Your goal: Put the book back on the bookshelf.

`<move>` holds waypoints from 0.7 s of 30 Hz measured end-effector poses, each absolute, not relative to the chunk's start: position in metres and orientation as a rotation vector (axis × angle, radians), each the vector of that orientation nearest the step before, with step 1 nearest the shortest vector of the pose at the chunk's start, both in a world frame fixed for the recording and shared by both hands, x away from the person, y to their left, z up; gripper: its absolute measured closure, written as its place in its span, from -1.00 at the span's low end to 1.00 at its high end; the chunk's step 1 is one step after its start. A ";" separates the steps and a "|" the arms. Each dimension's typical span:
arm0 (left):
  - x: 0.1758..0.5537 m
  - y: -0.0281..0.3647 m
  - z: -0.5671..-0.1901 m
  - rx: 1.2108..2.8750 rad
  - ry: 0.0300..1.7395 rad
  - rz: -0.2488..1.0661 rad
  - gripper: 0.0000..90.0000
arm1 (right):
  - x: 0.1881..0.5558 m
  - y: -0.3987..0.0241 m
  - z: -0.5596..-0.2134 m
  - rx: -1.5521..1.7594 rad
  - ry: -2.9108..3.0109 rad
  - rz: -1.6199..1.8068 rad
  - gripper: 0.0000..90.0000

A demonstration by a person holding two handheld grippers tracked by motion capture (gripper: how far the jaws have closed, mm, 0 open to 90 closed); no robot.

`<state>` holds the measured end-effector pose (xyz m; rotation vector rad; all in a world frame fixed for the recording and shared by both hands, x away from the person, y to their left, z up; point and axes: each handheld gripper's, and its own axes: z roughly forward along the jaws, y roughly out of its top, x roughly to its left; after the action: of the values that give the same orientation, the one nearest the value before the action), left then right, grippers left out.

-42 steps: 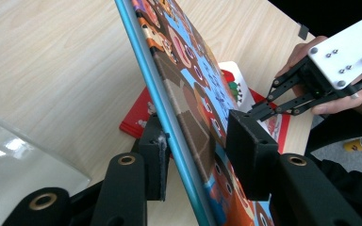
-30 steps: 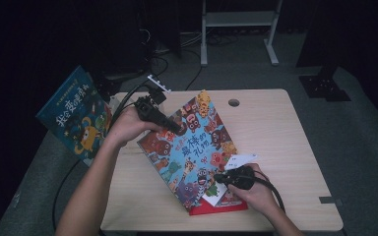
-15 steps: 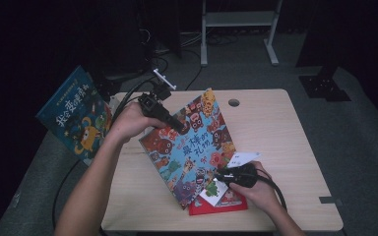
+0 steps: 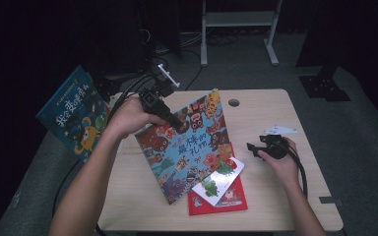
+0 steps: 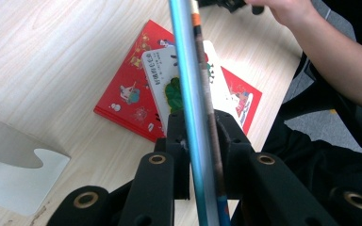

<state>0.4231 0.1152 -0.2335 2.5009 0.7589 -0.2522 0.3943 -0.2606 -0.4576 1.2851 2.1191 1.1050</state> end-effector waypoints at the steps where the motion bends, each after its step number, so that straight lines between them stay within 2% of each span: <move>1: 0.423 0.115 -0.233 2.504 0.751 -0.249 0.75 | 0.398 -0.265 -0.461 1.309 2.110 1.087 -0.32; 11: 0.415 0.112 -0.225 2.522 0.696 -0.223 0.79 | 0.411 -0.282 -0.483 1.408 2.084 0.913 -0.51; 18: 0.410 0.113 -0.221 2.536 0.679 -0.176 0.79 | 0.414 -0.285 -0.485 1.442 2.076 0.928 -0.67; 21: 0.408 0.117 -0.218 2.542 0.683 -0.160 0.79 | 0.414 -0.285 -0.485 1.446 2.075 0.926 -0.67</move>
<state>0.4077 0.1170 -0.2181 2.5419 0.6828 -0.1596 0.4136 -0.2847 -0.4851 1.4455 2.0754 0.9256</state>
